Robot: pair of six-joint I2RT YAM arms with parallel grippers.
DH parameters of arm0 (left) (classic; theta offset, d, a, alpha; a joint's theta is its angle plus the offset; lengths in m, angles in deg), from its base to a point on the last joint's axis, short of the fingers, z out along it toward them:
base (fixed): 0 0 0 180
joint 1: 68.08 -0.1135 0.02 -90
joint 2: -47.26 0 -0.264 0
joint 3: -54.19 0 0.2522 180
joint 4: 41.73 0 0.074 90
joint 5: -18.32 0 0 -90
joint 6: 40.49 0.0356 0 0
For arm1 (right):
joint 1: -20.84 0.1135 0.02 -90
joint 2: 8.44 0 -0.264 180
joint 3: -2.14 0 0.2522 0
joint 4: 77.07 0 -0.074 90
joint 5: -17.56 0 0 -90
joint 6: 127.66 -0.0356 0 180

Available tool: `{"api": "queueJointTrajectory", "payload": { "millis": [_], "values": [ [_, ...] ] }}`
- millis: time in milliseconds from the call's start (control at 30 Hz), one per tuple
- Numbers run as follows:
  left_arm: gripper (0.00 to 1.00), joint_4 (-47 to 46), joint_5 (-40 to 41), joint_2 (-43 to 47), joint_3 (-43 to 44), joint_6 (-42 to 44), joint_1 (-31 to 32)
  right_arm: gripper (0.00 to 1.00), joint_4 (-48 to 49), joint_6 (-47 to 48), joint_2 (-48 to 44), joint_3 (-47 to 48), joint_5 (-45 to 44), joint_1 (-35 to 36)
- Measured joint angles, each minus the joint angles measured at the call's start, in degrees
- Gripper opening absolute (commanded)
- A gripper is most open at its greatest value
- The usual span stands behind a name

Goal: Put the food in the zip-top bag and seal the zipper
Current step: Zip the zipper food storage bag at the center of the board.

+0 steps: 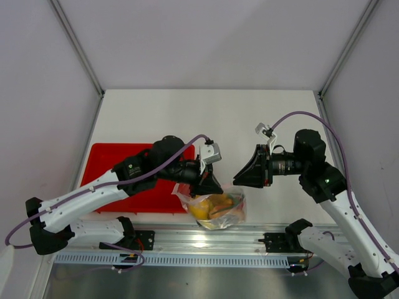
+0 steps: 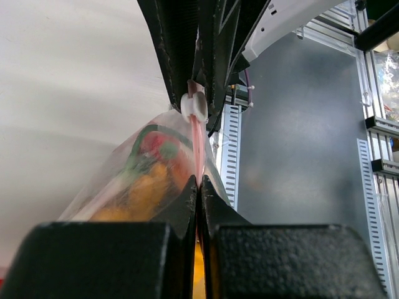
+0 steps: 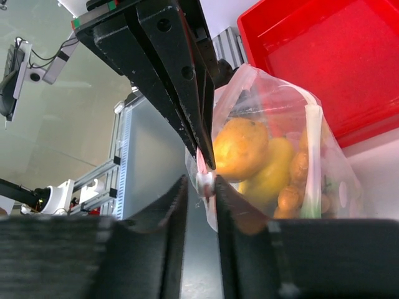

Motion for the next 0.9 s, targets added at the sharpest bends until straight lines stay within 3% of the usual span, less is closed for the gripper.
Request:
{"api": "queueJointTrajectory", "payload": {
  "millis": [167,633,700,733,800,900],
  "values": [
    [0.01,0.6,-0.2,-0.5,0.7,0.0,0.0,0.0,0.9,-0.9,0.3,-0.2,0.1,0.0],
    [0.0,5.8,-0.3,-3.3,4.6,-1.2,0.0,0.01,1.2,-0.5,0.3,-0.5,-2.4,1.6],
    [0.01,6.2,-0.4,-3.3,4.6,-1.6,-0.1,0.09,1.2,-0.4,0.2,-0.7,-3.4,2.8],
    [0.01,6.4,-0.5,-3.3,4.6,-1.9,-0.1,0.21,1.2,-0.4,0.3,-0.7,-3.7,3.2],
    [0.01,6.1,-0.6,-3.4,4.7,-2.0,-0.1,0.33,1.2,0.0,0.3,-0.9,-4.6,4.3],
    [0.01,4.7,-0.5,-3.4,4.9,-2.0,-0.2,0.39,0.4,1.0,0.3,-1.2,-5.2,5.1]
  ]
}}
